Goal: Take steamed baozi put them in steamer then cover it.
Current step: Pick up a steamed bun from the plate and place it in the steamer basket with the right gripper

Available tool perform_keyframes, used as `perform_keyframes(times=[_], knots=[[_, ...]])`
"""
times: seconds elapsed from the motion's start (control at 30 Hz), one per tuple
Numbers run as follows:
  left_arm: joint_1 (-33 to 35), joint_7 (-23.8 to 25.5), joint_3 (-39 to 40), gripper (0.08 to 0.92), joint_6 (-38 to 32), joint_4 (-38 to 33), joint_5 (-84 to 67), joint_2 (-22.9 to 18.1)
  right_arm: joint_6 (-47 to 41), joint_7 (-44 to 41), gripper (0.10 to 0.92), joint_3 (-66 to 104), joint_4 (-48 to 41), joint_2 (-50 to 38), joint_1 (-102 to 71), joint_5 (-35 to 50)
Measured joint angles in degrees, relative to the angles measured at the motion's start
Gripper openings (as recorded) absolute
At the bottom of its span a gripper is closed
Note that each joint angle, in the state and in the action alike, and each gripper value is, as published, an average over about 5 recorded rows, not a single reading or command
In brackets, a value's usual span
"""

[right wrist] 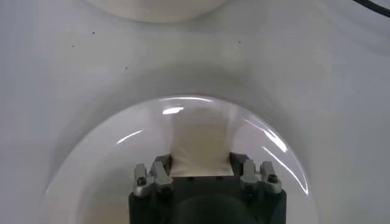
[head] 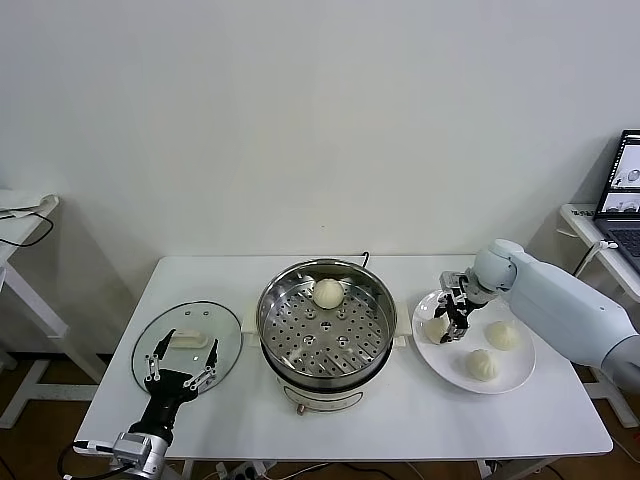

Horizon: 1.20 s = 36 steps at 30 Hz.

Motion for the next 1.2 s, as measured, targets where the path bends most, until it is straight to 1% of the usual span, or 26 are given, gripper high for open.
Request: perform_keyframes(times=[0.13, 0.3, 0.47, 0.63, 0.9, 1.2], knots=[[0.12, -0.06, -0.02, 0.823, 0.00, -0.34, 0.01, 0.01, -1.12, -0.26, 0.645, -2.86, 2.87, -2.72, 3.19, 3.27], [0.29, -0.11, 0.11, 0.823, -0.01, -0.64, 0.16, -0.01, -3.20, -0.71, 0.645, -8.14, 8.60, -6.98, 9.37, 8.58], [0.58, -0.18, 0.23, 0.823, -0.05, -1.16, 0.25, 0.02, -5.87, -1.38, 0.645, -15.92, 15.48, -10.47, 19.01, 14.49], [0.89, -0.22, 0.33, 0.823, -0.20, -1.79, 0.36, 0.10, -9.01, -1.53, 0.645, -24.52, 21.97, -11.55, 30.11, 20.57], [1.08, -0.20, 0.43, 0.823, -0.39, -2.84, 0.39, 0.20, -14.98, -0.01, 0.645, -33.61, 29.50, -8.52, 43.60, 29.87], [0.89, -0.19, -0.46, 0.823, -0.36, -3.09, 0.38, 0.39, -22.34, 3.59, 0.645, -36.30, 31.70, 1.58, 48.45, 37.20]])
